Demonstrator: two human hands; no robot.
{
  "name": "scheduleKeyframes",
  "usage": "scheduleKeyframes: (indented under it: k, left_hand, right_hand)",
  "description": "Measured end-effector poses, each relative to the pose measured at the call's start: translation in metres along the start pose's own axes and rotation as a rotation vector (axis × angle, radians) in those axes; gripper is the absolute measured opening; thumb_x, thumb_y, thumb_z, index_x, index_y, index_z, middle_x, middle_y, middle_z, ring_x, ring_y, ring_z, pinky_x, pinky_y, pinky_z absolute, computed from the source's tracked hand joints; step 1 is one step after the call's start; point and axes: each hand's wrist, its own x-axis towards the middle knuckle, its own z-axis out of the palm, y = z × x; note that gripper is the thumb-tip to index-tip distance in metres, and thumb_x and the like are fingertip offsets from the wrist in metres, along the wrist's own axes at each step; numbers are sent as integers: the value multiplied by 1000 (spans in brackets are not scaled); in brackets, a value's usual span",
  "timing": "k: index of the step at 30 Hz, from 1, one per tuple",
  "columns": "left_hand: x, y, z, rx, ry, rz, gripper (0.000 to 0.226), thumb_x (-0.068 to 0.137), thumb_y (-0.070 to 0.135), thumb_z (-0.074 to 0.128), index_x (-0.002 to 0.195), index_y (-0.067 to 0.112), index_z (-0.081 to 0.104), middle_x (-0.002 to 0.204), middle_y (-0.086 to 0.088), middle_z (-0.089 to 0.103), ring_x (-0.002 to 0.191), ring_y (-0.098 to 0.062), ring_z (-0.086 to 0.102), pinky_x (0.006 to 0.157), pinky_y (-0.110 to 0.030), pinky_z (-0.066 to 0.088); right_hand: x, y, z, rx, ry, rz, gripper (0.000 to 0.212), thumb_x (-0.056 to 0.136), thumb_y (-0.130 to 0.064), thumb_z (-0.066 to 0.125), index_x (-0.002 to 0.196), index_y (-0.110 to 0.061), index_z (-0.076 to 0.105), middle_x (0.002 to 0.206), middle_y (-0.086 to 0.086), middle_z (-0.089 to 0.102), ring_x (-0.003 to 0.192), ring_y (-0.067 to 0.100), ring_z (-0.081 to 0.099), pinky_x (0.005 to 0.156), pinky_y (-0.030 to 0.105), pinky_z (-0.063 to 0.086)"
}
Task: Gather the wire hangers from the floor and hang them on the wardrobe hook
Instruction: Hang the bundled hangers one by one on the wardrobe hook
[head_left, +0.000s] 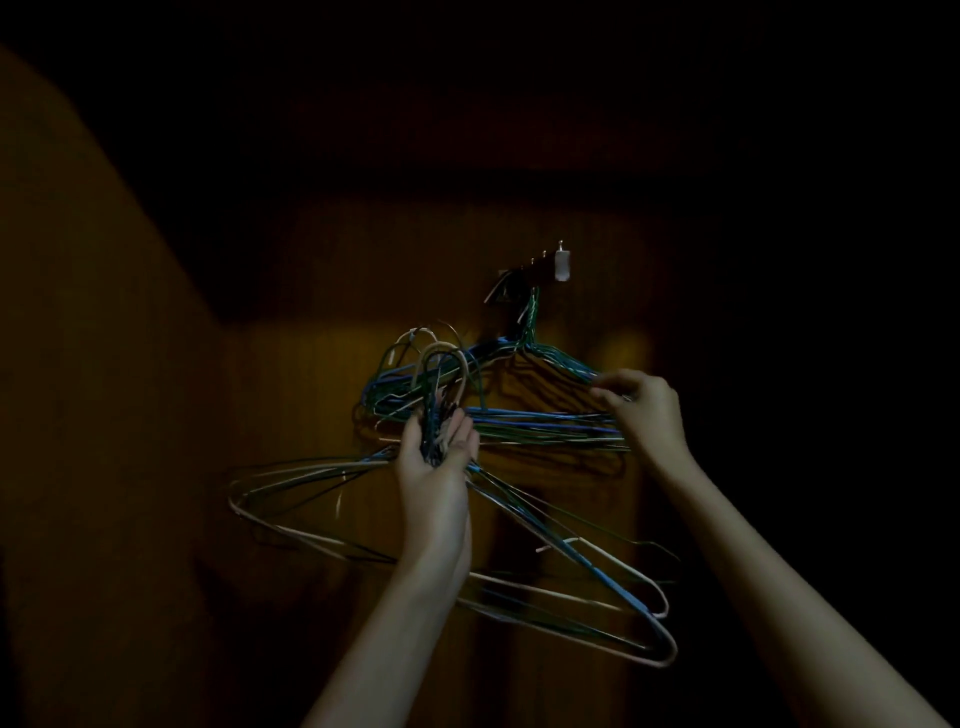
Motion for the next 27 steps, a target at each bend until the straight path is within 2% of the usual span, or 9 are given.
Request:
scheduleKeyframes:
  k: [2,4,7,11,16,18,22,27]
  left_hand:
    - [-3,-2,2,-32,18,-8,56,92,-15,37,143,7,29,133,-24,48,116,-23,52,97,-30,41]
    - [-8,-4,5,-50,33,-15,56,92,-14,38,144,7,28,133,-23,48,115,-22,52,97,-30,41]
    - [-15,-7,9,-66,58,-26,57,93,-13,39,145,7,26,132,-22,49,112,-21,53,101,-31,40]
    - [-24,-11,12,-35,44,-33,46,94,-11,38,136,7,39,127,-15,53,111,-18,54,101,-29,39]
    - [-32,-14,14,23,39,-37,35,96,-7,37,119,16,49,123,-9,55,113,-16,52,100,-26,38]
    - [-34,-13,14,40,32,-36,33,96,-6,37,114,19,49,121,-8,56,115,-17,52,102,-28,38]
    - [-37,-10,11,41,22,-40,34,96,-7,36,110,21,48,122,-10,56,113,-18,52,106,-33,37]
    - [-39,-9,8,45,0,-30,40,96,-9,35,124,18,43,118,-12,56,114,-21,54,104,-32,39]
  right_hand:
    - [-17,-13,-7,79,-70,-22,16,87,-13,63,100,-8,70,97,-3,64,91,4,52,72,5,37]
    - [-36,-24,-11,133,-153,-49,14,86,-13,63,99,-10,69,92,-11,60,89,0,51,70,-1,38]
    - [-61,-35,-11,169,-328,-71,13,86,-14,62,98,-16,68,86,-21,56,85,-7,51,75,6,41]
    - [-85,-48,-6,256,-507,-48,11,88,-15,61,92,-23,67,83,-19,61,79,-7,57,73,12,44]
    - [-96,-56,-2,319,-549,-4,11,88,-14,61,95,-16,70,81,-16,63,78,-4,58,71,10,45]
    - [-99,-58,-2,361,-562,36,9,88,-13,61,91,-18,68,81,-13,62,77,-1,58,69,9,45]
    - [-103,-59,-1,406,-580,79,14,90,-13,59,82,-24,64,81,-7,62,78,7,57,70,20,47]
    - [-105,-58,0,487,-549,89,18,90,-10,58,77,-21,64,73,-5,60,68,5,53,64,19,43]
